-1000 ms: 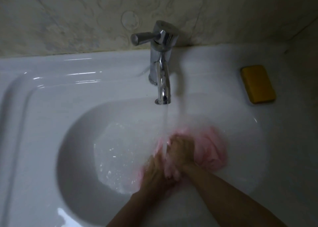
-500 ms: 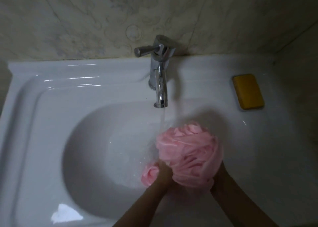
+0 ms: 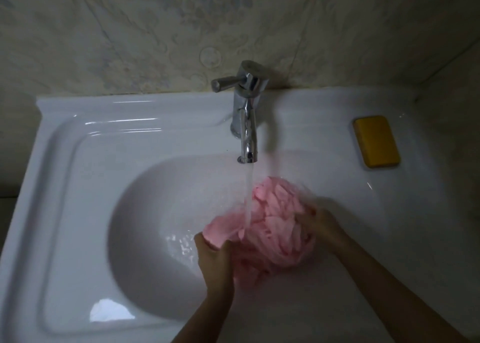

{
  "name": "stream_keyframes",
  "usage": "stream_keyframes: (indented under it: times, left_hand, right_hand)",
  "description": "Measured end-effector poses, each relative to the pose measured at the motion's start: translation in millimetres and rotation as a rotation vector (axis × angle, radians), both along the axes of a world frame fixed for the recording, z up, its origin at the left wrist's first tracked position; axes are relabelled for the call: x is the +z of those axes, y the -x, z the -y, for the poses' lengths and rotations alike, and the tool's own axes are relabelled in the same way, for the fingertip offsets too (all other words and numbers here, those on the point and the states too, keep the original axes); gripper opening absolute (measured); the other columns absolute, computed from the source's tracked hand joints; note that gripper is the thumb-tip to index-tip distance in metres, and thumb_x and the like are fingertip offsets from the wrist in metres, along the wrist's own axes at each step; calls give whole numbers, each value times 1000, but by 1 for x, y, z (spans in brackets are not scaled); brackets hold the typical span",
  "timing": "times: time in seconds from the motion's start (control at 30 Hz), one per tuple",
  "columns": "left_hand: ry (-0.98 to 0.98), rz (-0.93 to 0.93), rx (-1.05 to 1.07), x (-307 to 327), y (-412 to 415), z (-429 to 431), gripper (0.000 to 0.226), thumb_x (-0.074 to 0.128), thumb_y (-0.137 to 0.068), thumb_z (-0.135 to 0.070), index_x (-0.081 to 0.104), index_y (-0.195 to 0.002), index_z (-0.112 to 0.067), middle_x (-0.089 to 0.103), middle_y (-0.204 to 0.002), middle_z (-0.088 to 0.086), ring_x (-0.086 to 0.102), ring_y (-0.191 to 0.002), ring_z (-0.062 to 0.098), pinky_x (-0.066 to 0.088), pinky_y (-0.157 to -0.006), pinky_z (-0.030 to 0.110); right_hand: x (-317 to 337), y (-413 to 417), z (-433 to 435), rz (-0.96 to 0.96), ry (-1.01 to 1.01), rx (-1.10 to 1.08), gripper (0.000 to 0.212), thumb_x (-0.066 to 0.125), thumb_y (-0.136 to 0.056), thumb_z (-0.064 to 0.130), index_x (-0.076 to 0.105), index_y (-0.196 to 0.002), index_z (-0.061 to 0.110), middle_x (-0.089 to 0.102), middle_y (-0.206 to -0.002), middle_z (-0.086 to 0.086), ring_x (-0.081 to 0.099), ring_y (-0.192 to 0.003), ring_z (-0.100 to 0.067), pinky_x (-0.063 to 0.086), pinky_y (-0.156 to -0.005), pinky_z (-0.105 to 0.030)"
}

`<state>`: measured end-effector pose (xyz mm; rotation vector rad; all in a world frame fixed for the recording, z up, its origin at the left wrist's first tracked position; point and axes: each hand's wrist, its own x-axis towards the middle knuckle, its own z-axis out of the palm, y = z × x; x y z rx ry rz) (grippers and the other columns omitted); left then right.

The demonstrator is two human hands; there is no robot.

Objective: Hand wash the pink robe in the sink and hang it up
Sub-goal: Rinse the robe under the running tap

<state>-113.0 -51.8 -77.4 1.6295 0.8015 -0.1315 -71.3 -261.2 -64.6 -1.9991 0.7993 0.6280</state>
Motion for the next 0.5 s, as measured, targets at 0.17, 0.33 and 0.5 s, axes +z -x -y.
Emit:
stream_keyframes:
  times: [0.17, 0.33, 0.5]
  left_hand:
    - [-769, 252, -751, -28, 9, 9, 69, 50, -66, -50, 48, -116, -4, 55, -122, 21, 52, -113, 38, 45, -89, 58]
    - [-929, -26, -1509, -30, -7, 20, 115, 15, -58, -84, 32, -143, -8, 27, -153, 16, 22, -141, 37, 14, -98, 78]
    - [-982, 23, -1240, -25, -17, 40, 108, 46, -61, -85, 35, -140, -11, 41, -143, 22, 33, -132, 46, 20, -98, 76]
  right_hand:
    - [99, -50, -51, 1013, 257, 246, 66, 58, -84, 24, 34, -144, 10, 24, -154, -8, 23, -142, -23, 25, -115, -33]
    - [150, -140, -98, 1133, 522, 728, 81, 54, -85, 45, 23, -148, 4, 19, -156, -17, 16, -145, -32, 10, -114, -58]
    - [107, -145, -111, 1117, 639, 955, 65, 53, -85, 48, 50, -135, 7, 49, -141, -13, 43, -133, -30, 15, -115, -55]
